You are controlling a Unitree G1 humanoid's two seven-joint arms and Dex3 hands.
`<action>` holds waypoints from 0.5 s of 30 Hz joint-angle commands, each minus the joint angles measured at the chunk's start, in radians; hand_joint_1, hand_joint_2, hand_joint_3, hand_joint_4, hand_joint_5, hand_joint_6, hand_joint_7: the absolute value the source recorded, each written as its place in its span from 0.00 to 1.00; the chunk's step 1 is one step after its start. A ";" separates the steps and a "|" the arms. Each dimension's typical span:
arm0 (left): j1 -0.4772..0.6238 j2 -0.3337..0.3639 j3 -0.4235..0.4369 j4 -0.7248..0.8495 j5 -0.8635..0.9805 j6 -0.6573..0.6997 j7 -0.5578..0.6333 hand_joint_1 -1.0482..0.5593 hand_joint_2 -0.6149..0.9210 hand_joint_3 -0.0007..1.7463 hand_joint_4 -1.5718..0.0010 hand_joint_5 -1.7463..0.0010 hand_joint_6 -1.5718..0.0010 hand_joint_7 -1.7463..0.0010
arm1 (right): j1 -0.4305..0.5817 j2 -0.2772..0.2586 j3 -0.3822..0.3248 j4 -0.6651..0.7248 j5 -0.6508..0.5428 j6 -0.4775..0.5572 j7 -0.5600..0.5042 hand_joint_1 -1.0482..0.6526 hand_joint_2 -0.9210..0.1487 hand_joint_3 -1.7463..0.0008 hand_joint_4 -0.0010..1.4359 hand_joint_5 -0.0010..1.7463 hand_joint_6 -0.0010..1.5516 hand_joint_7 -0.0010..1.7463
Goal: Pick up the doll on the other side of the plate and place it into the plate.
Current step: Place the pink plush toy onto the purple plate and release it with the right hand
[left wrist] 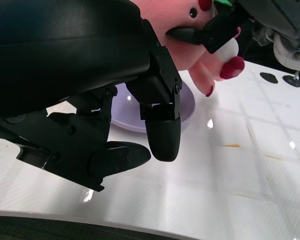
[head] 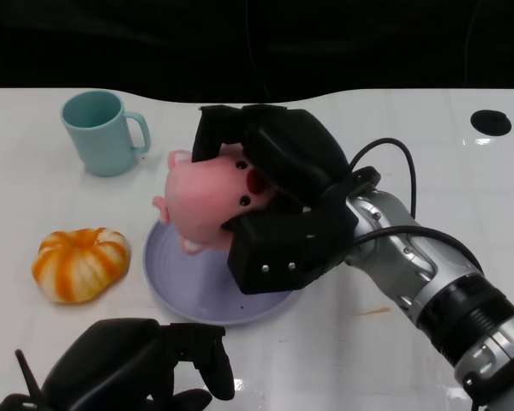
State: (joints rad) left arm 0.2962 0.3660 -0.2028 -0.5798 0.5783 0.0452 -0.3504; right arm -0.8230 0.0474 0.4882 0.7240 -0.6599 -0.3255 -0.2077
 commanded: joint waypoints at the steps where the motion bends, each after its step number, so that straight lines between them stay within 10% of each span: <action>1: -0.002 -0.002 0.000 -0.013 0.006 0.004 0.010 0.53 0.86 0.39 0.53 0.19 0.51 0.38 | -0.027 0.004 0.004 0.014 0.004 -0.013 -0.006 0.47 0.64 0.24 0.71 1.00 0.48 0.96; 3: -0.002 -0.005 0.001 -0.013 0.007 0.001 0.010 0.53 0.86 0.39 0.53 0.19 0.51 0.38 | -0.023 0.003 0.003 0.012 0.017 -0.015 0.022 0.47 0.56 0.33 0.62 1.00 0.54 0.64; 7: -0.002 -0.008 0.001 -0.014 0.009 0.005 0.006 0.53 0.85 0.40 0.52 0.18 0.50 0.37 | -0.029 -0.015 0.012 0.008 0.029 -0.027 0.105 0.41 0.28 0.67 0.33 0.65 0.46 0.13; 10: -0.004 -0.009 0.001 -0.010 0.010 0.002 0.007 0.53 0.85 0.41 0.52 0.19 0.51 0.37 | -0.043 -0.042 0.036 -0.020 0.015 0.006 0.228 0.29 0.06 0.87 0.12 0.40 0.25 0.02; 15: -0.004 -0.007 0.001 -0.006 0.010 -0.004 0.006 0.53 0.85 0.42 0.52 0.20 0.51 0.37 | -0.039 -0.061 0.051 -0.067 0.003 0.035 0.318 0.14 0.00 0.91 0.00 0.22 0.11 0.00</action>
State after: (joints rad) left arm 0.2955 0.3509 -0.2035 -0.5831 0.5889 0.0451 -0.3504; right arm -0.8329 -0.0005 0.5328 0.6864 -0.6552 -0.2929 0.0938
